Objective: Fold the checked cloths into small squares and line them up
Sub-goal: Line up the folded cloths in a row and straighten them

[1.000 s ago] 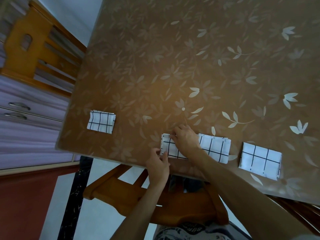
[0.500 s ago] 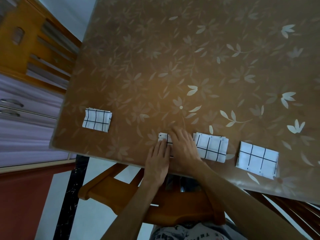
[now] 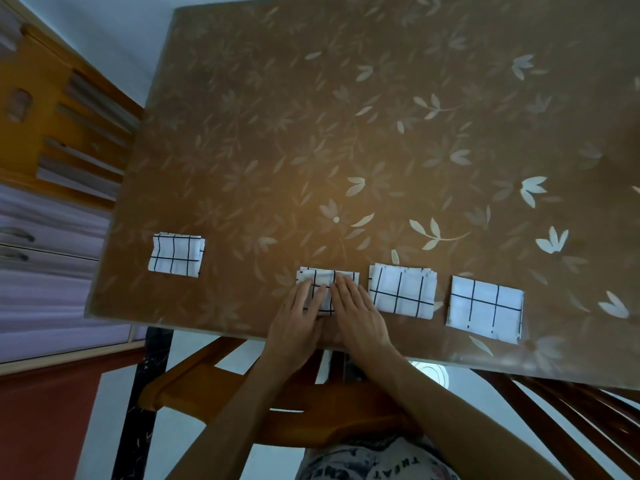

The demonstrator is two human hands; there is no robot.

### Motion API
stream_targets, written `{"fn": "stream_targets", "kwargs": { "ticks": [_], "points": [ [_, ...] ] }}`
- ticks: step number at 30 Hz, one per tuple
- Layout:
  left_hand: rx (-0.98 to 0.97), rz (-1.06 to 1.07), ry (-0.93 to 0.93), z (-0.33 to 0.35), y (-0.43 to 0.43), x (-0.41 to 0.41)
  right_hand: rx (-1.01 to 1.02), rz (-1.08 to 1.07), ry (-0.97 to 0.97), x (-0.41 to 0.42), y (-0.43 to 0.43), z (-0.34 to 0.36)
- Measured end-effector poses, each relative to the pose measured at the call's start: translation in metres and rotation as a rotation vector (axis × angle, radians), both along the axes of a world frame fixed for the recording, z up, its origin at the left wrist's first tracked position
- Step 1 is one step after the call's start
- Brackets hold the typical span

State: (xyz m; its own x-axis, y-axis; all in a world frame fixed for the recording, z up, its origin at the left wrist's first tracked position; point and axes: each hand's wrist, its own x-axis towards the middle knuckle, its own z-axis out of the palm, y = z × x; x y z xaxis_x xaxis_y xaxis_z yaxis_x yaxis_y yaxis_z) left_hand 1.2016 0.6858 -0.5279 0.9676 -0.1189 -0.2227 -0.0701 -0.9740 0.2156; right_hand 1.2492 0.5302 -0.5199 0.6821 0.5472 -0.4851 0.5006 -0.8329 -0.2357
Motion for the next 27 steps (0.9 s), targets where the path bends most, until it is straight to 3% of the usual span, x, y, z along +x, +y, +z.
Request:
{"fn": "stream_targets", "kwargs": {
  "ticks": [7,13,21,27],
  "points": [
    [0.08,-0.02,0.026,0.002,-0.002,0.005,0.045,0.006,0.019,0.008,-0.002,0.007],
    [-0.095,0.075,-0.042,0.015,0.013,-0.003,0.202,-0.028,-0.006,0.01,0.007,0.034],
    [-0.155,0.365,-0.125,0.037,0.133,0.005,0.34,-0.113,0.072,0.02,0.114,0.056],
    [-0.205,0.64,-0.19,0.043,0.244,0.016,0.508,-0.467,0.283,0.02,0.213,0.052]
  ]
}}
